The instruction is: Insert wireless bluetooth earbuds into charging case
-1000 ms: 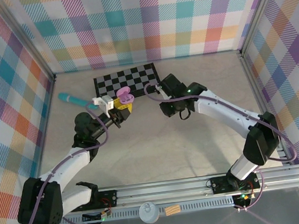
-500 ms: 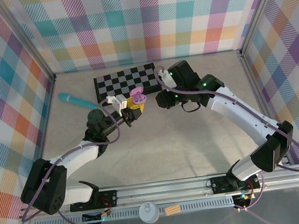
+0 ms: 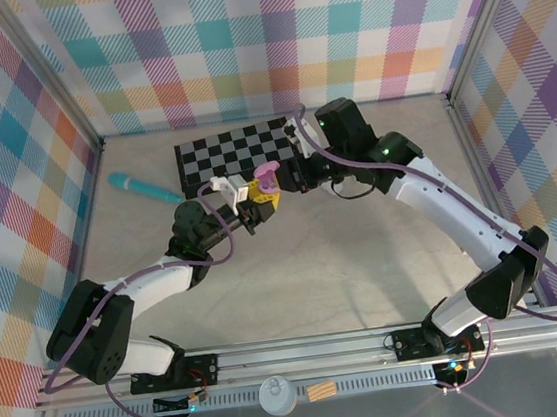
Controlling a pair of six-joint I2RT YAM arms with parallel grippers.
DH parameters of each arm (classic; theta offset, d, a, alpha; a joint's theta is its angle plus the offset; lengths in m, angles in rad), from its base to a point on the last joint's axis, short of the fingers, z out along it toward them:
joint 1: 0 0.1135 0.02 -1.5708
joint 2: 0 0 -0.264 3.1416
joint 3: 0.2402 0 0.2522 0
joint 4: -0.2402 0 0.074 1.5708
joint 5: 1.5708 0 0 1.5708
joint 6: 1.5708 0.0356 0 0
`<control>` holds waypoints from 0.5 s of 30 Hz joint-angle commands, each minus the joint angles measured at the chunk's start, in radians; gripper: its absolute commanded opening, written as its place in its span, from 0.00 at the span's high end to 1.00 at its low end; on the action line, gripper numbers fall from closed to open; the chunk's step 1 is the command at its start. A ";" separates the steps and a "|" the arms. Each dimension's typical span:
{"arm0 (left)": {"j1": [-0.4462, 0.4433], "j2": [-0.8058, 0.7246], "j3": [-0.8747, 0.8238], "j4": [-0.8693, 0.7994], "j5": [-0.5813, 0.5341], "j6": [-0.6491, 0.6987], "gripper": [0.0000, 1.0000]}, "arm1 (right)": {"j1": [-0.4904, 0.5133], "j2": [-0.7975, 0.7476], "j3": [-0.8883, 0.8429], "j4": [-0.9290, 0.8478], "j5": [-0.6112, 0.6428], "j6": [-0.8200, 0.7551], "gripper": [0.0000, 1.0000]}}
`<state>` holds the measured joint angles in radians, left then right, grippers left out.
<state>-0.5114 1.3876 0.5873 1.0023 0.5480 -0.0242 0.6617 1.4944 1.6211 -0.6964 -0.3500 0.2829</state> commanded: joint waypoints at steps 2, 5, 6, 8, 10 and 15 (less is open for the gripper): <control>-0.027 0.018 0.042 0.081 0.007 0.024 0.78 | -0.008 0.034 0.031 0.038 -0.038 0.024 0.76; -0.037 0.027 0.050 0.085 0.006 0.023 0.78 | -0.010 0.044 0.031 0.041 -0.040 0.027 0.76; -0.040 0.032 0.054 0.085 0.006 0.024 0.78 | -0.010 0.047 0.031 0.042 -0.043 0.027 0.77; -0.043 0.040 0.060 0.088 0.007 0.023 0.78 | -0.010 0.050 0.033 0.045 -0.049 0.028 0.77; -0.044 0.046 0.067 0.088 0.014 0.024 0.78 | -0.010 0.052 0.031 0.050 -0.054 0.031 0.77; -0.045 0.046 0.073 0.089 0.016 0.022 0.78 | -0.010 0.063 0.027 0.051 -0.052 0.035 0.77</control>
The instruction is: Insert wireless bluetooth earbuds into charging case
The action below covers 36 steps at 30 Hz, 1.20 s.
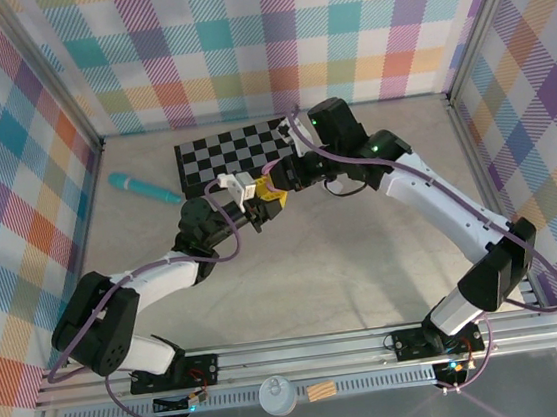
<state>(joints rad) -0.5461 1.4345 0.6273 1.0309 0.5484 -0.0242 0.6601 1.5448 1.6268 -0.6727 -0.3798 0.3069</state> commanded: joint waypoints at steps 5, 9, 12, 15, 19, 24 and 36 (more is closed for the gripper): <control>-0.012 -0.007 0.030 0.063 0.014 0.018 0.78 | -0.010 0.020 0.006 0.031 -0.002 0.012 0.76; -0.014 -0.007 0.032 0.064 0.023 0.018 0.78 | -0.011 0.024 -0.002 0.042 0.004 0.014 0.77; -0.015 -0.006 0.031 0.066 0.024 0.018 0.78 | -0.014 0.028 -0.004 0.045 0.026 0.015 0.77; -0.015 -0.006 0.033 0.067 0.021 0.017 0.78 | -0.021 0.030 -0.008 0.052 0.023 0.022 0.77; -0.015 -0.006 0.035 0.070 0.018 0.016 0.78 | -0.021 0.034 -0.013 0.060 0.009 0.033 0.77; -0.015 -0.007 0.037 0.072 0.009 0.012 0.78 | -0.021 0.034 -0.024 0.068 -0.020 0.039 0.77; -0.015 -0.002 0.038 0.074 0.005 0.012 0.78 | -0.020 0.042 -0.022 0.073 -0.085 0.044 0.77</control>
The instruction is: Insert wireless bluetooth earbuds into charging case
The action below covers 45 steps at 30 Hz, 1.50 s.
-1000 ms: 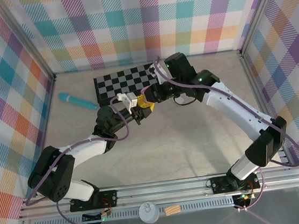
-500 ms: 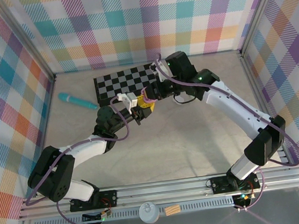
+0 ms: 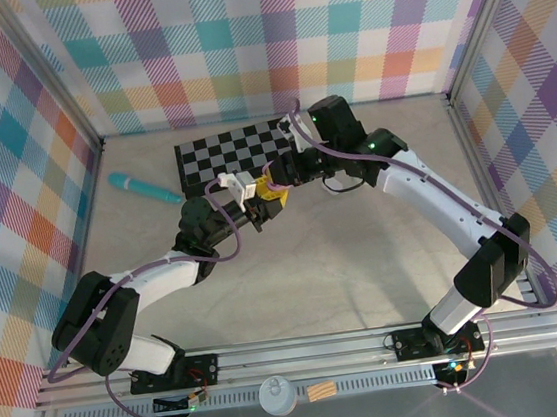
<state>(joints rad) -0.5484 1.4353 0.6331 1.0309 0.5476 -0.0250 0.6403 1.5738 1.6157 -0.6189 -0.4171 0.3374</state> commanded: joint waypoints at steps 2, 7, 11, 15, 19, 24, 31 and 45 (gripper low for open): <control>-0.013 -0.003 0.034 0.075 0.002 0.014 0.78 | -0.001 0.018 -0.011 0.021 -0.059 0.011 0.76; -0.013 -0.005 0.025 0.082 -0.007 0.013 0.78 | -0.001 0.023 -0.016 0.017 -0.058 0.015 0.74; -0.013 -0.004 0.023 0.085 -0.011 0.012 0.78 | -0.001 0.017 -0.012 0.011 -0.051 0.015 0.71; -0.013 -0.007 0.023 0.088 -0.010 0.011 0.78 | -0.001 0.008 -0.007 -0.003 -0.018 0.010 0.67; -0.013 -0.005 0.023 0.091 -0.008 0.007 0.78 | -0.001 -0.013 -0.007 -0.008 0.024 0.000 0.64; -0.013 -0.002 0.020 0.096 -0.007 0.005 0.78 | -0.001 -0.032 -0.008 0.001 0.026 -0.017 0.63; -0.013 0.003 0.023 0.101 -0.005 0.001 0.78 | 0.002 -0.036 0.007 -0.029 0.036 -0.062 0.63; -0.013 0.017 0.032 0.106 -0.002 -0.001 0.78 | 0.093 0.003 0.114 -0.160 0.291 -0.225 0.61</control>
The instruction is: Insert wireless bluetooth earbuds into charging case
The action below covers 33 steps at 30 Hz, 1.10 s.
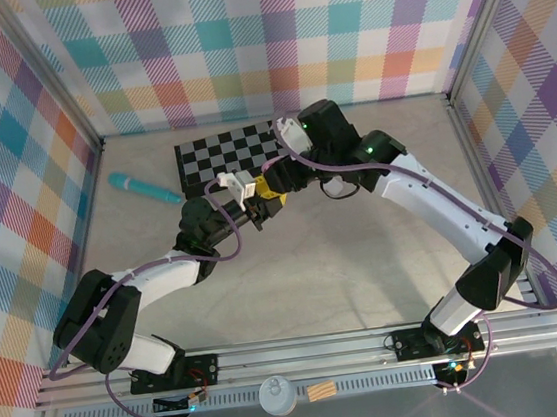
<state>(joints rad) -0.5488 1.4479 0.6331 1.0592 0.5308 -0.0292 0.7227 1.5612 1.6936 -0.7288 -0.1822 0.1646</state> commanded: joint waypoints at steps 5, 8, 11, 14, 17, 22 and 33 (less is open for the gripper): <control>-0.013 0.004 0.033 0.078 0.015 0.002 0.78 | 0.021 0.038 0.049 -0.060 0.038 -0.060 0.63; -0.013 0.001 0.031 0.078 0.015 0.003 0.78 | 0.028 0.050 0.061 -0.065 0.031 -0.066 0.63; -0.013 0.003 0.031 0.077 0.018 0.003 0.78 | 0.031 0.058 0.067 -0.064 0.030 -0.057 0.66; -0.013 0.001 0.031 0.077 0.018 0.003 0.78 | 0.031 0.057 0.067 -0.058 0.041 -0.045 0.69; -0.013 -0.002 0.030 0.075 0.015 0.005 0.78 | 0.030 0.054 0.067 -0.060 0.053 -0.038 0.72; -0.013 -0.007 0.025 0.074 0.014 0.007 0.78 | 0.028 0.049 0.067 -0.056 0.069 -0.006 0.76; -0.013 -0.010 0.016 0.085 0.008 0.009 0.78 | 0.011 0.028 0.040 0.000 0.022 0.123 0.80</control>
<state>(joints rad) -0.5488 1.4521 0.6331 1.0767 0.5320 -0.0292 0.7444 1.6073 1.7374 -0.7555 -0.1318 0.2249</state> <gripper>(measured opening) 0.329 0.206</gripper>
